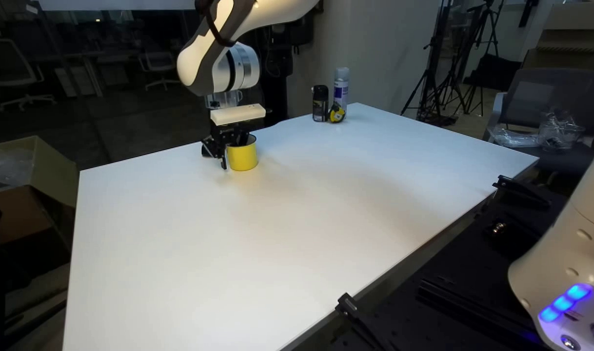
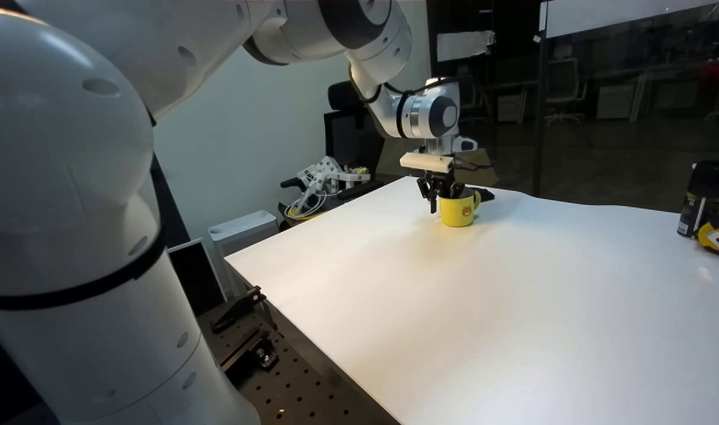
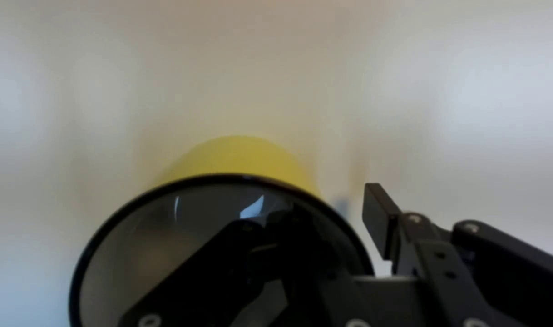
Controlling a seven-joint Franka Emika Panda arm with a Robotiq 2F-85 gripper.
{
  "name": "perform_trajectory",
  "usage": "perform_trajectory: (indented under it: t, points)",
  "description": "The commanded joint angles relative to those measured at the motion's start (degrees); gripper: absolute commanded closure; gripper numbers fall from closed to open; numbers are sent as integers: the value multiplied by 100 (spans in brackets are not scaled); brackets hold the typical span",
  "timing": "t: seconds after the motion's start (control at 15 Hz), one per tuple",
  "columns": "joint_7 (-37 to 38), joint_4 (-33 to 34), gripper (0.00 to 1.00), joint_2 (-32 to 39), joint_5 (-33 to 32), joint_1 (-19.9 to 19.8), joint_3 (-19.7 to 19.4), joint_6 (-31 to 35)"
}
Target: Slide the cup to the left
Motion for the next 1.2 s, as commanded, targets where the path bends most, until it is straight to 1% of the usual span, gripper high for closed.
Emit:
perform_trajectory:
  t: [0.0,0.27,0.33,0.4,0.67,0.93,1.07,1.13]
  points:
    - [183,-158,32,-45,-36,23,35,76]
    - [314,-309,5,-222,-154,125,-83,193]
    - [350,-344,2,-263,-193,162,-121,230]
    - [387,-384,0,-314,-248,204,-163,262]
    - [585,-539,0,-607,-547,415,-342,377]
    - [783,-827,0,-1133,-895,672,-495,470]
    - [813,-1002,0,-1455,-1031,758,-487,426]
    - [716,-1072,0,-1601,-1009,728,-393,387]
